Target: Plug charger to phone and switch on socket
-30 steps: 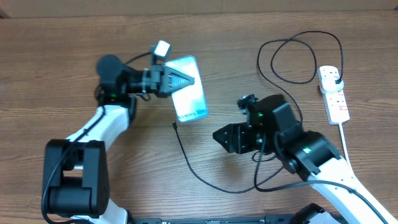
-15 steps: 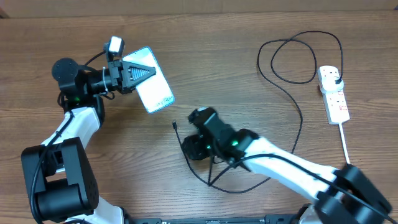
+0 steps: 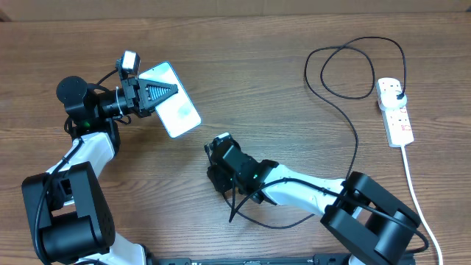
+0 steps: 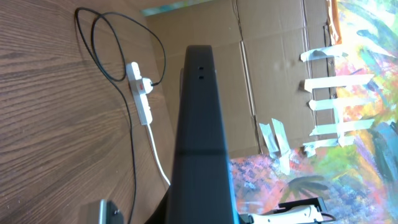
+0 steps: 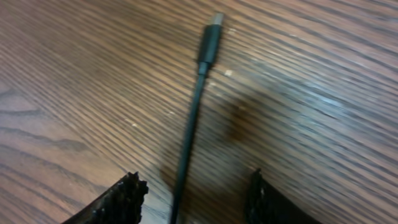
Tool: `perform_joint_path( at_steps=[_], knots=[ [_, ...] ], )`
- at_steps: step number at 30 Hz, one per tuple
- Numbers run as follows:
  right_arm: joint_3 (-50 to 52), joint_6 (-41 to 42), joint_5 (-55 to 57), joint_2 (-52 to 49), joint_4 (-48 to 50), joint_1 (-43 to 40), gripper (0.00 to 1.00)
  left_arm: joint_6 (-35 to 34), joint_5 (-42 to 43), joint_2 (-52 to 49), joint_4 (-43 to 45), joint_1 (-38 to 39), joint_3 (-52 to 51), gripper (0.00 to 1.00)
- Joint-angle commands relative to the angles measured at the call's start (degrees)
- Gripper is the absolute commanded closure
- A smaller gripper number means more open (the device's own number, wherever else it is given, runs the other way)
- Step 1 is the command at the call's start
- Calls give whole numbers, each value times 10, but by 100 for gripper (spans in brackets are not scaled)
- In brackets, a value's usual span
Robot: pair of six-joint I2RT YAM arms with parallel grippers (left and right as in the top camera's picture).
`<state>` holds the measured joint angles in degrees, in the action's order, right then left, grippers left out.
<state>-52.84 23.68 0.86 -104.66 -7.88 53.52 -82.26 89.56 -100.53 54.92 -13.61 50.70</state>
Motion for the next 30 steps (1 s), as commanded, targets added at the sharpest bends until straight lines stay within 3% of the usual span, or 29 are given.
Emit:
perform_joint_path(
  at_steps=[1, 5, 9, 14, 15, 21, 30],
  knots=[
    [-29, -2, 23, -15, 10, 22, 48, 15, 11, 5, 4, 0, 0, 96],
    [-42, 3, 65, -53, 2, 46, 49, 15, 11, 5, 4, 0, 0, 96],
    [-73, 20, 76, -70, -42, 46, 60, 15, 11, 5, 4, 0, 0, 96],
    [-82, 50, 103, -75, -72, 45, 93, 14, 11, 5, 4, 0, 0, 96],
    [-85, 56, 109, -75, -81, 43, 96, 14, 11, 5, 4, 0, 0, 96],
    [-134, 154, 104, -68, -220, -1, 96, 13, 11, 5, 4, 0, 0, 96],
    [-144, 141, -77, -9, -325, -99, 96, 13, 11, 5, 4, 0, 0, 96]
  ],
)
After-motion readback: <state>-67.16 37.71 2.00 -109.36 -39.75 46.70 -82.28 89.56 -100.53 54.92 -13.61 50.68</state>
